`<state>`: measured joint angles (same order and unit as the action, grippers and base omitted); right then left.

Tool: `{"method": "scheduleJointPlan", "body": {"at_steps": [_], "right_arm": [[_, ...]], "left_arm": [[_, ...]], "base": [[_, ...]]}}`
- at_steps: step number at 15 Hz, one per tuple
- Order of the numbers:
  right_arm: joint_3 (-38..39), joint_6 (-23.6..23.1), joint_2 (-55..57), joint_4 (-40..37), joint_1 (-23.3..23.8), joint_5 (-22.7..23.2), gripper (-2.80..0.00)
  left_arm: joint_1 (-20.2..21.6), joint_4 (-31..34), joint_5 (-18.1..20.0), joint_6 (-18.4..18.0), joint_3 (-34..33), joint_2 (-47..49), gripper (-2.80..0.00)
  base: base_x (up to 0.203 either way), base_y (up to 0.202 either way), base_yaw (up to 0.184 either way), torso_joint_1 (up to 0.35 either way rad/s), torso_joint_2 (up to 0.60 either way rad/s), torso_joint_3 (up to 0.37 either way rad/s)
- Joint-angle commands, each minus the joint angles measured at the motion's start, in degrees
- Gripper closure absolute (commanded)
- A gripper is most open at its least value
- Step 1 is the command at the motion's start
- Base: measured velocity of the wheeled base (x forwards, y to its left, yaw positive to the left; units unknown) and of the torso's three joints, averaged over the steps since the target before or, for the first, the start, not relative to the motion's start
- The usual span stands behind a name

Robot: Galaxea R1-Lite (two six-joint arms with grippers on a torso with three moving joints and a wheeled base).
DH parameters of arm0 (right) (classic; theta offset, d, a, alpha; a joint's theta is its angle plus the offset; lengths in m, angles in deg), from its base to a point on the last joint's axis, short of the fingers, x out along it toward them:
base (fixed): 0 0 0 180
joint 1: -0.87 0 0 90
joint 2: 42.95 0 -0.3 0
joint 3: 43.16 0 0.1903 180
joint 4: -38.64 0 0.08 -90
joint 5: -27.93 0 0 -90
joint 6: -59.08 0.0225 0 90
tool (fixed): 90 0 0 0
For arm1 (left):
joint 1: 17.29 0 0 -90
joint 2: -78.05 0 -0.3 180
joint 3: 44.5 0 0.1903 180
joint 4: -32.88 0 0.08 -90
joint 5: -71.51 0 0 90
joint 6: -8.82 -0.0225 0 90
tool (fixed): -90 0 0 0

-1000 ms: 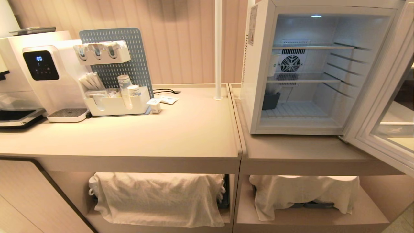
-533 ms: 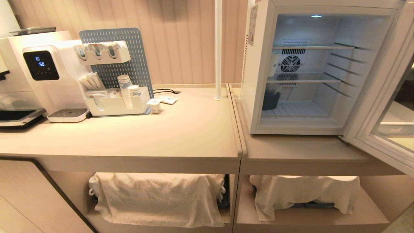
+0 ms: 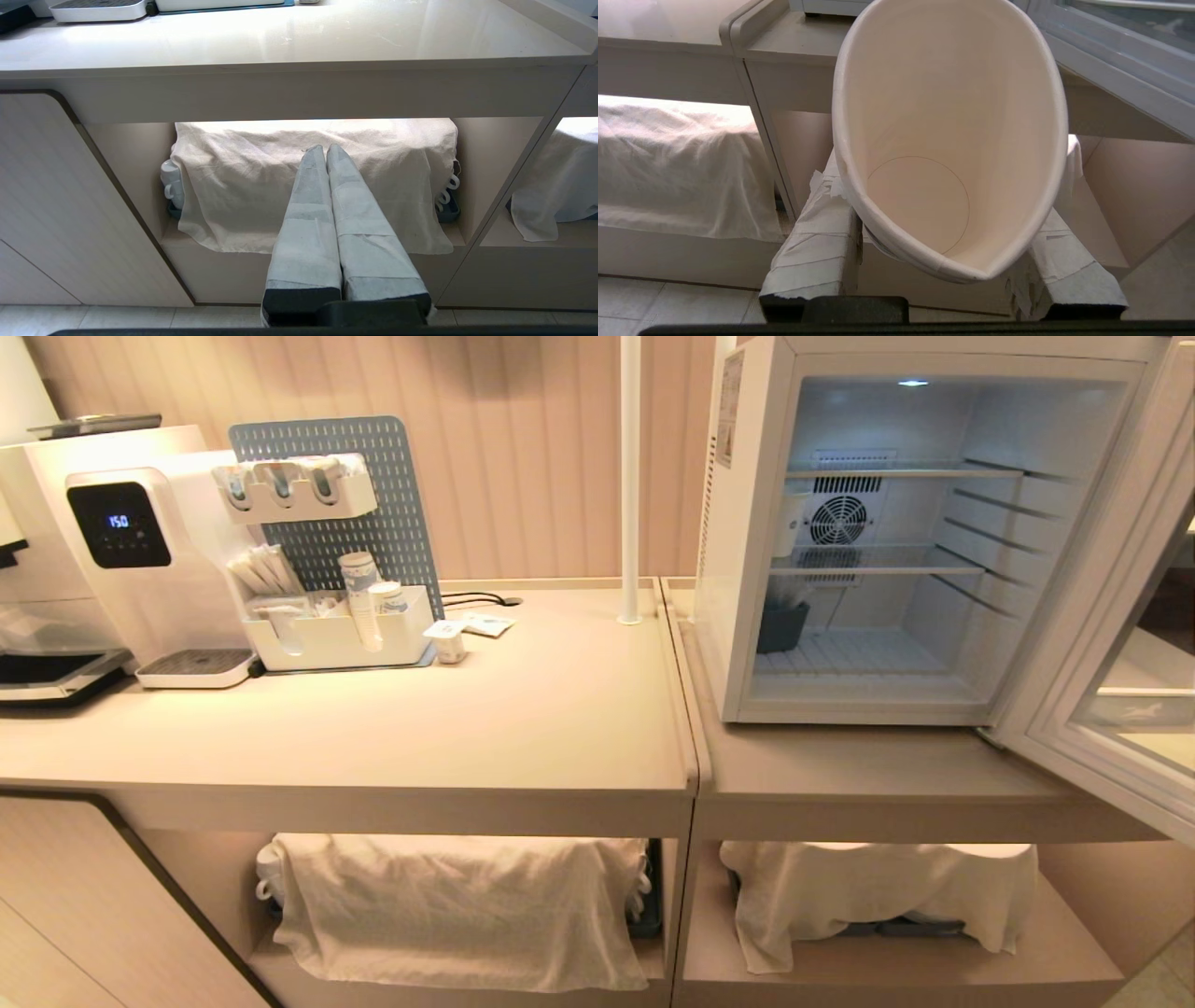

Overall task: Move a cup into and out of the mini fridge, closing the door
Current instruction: Place the paper cup on the table

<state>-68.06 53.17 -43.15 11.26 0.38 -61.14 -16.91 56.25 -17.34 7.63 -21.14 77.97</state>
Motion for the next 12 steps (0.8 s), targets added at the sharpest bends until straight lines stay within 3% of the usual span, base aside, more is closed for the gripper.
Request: {"method": "scheduleJointPlan", "body": {"at_steps": [1, 6, 12], "right_arm": [[0.04, -0.24, 0.12, 0.05, 0.05, 0.04, 0.0], [-0.05, -0.05, 0.14, -0.1, 0.05, -0.09, 0.0], [-0.05, 0.38, 0.12, -0.21, 0.05, -0.14, 0.0]], "left_arm": [[0.02, 0.0, 0.0, -0.05, 0.0, -0.01, 0.0], [0.05, 0.34, 0.02, -0.59, 0.07, -0.01, 0.0], [0.06, 0.09, -1.32, 1.8, 0.0, 0.07, 0.0]], "base": [[0.0, 0.0, 0.0, 0.0, 0.0, 0.0], [0.0, 0.0, 0.0, 0.0, 0.0, 0.0], [0.0, 0.011, 0.0, 0.0, 0.0, 0.002]]}}
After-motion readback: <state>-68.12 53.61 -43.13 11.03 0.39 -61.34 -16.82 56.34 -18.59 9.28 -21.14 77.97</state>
